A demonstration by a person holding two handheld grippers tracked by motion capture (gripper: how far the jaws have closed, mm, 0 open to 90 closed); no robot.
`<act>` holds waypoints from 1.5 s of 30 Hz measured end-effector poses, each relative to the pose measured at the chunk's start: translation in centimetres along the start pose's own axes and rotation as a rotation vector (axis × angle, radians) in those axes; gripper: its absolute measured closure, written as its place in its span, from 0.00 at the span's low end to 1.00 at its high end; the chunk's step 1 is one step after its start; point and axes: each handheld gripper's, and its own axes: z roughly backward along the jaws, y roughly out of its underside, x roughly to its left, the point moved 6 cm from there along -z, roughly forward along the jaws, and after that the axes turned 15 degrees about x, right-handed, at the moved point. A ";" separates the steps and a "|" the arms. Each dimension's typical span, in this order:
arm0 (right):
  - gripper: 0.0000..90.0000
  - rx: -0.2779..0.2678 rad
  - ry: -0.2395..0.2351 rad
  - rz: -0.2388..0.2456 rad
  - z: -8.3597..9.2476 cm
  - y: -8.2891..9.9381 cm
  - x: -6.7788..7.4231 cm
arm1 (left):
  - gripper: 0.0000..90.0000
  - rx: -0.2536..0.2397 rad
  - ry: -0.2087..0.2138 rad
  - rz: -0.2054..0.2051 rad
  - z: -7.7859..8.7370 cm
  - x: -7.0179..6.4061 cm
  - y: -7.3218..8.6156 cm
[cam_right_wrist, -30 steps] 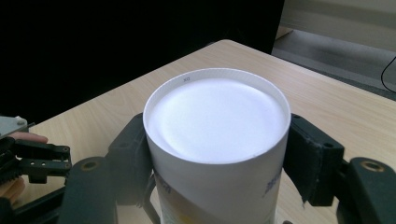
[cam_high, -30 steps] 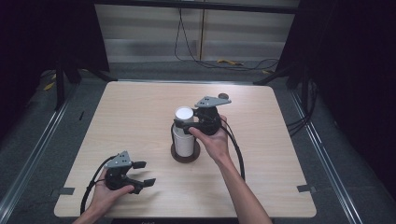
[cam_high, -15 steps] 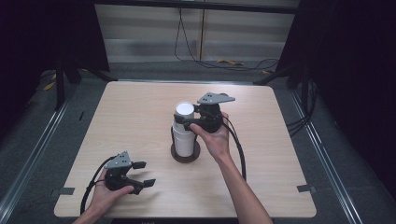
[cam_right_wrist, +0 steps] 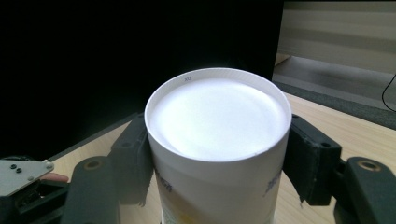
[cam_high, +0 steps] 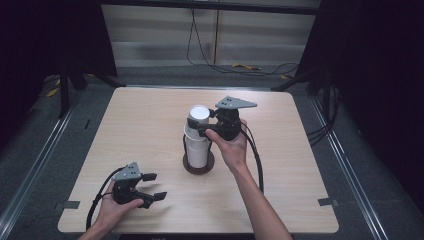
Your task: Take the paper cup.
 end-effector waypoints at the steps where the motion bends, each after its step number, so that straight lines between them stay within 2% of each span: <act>1: 0.37 -0.003 -0.004 -0.001 0.0 -0.1 0.0 | 0.20 0.000 0.000 0.000 0.0 0.0 0.0; 9: 0.37 -0.023 0.004 0.012 0.8 -1.1 0.3 | 0.20 0.000 0.004 0.003 0.0 0.0 0.0; 14: 0.37 -0.027 -0.008 0.017 1.1 -1.6 0.6 | 0.20 -0.002 0.002 0.000 0.0 -0.1 0.0; 20: 0.38 -0.021 -0.020 0.014 1.5 -2.0 0.6 | 0.20 -0.013 0.003 0.007 0.2 0.0 -0.2; 23: 0.38 -0.041 -0.031 0.001 2.0 -2.3 0.6 | 0.20 -0.015 0.002 0.009 0.2 0.1 -0.2; 26: 0.38 -0.042 -0.021 0.008 2.2 -2.4 0.7 | 0.20 -0.021 -0.001 0.011 0.2 0.1 -0.5; 34: 0.38 -0.072 -0.013 -0.013 2.8 -2.7 0.2 | 0.20 -0.031 -0.013 0.015 0.2 0.4 -1.0; 37: 0.38 -0.076 -0.020 -0.017 3.5 -2.8 0.1 | 0.20 -0.028 -0.024 0.018 0.3 0.5 -1.1; 39: 0.38 -0.084 -0.020 -0.020 3.9 -2.8 0.1 | 0.20 -0.029 -0.017 0.022 0.2 0.4 -1.1; 45: 0.38 -0.087 -0.026 -0.020 5.4 -2.8 0.0 | 0.20 -0.043 -0.013 0.005 0.5 0.0 -2.1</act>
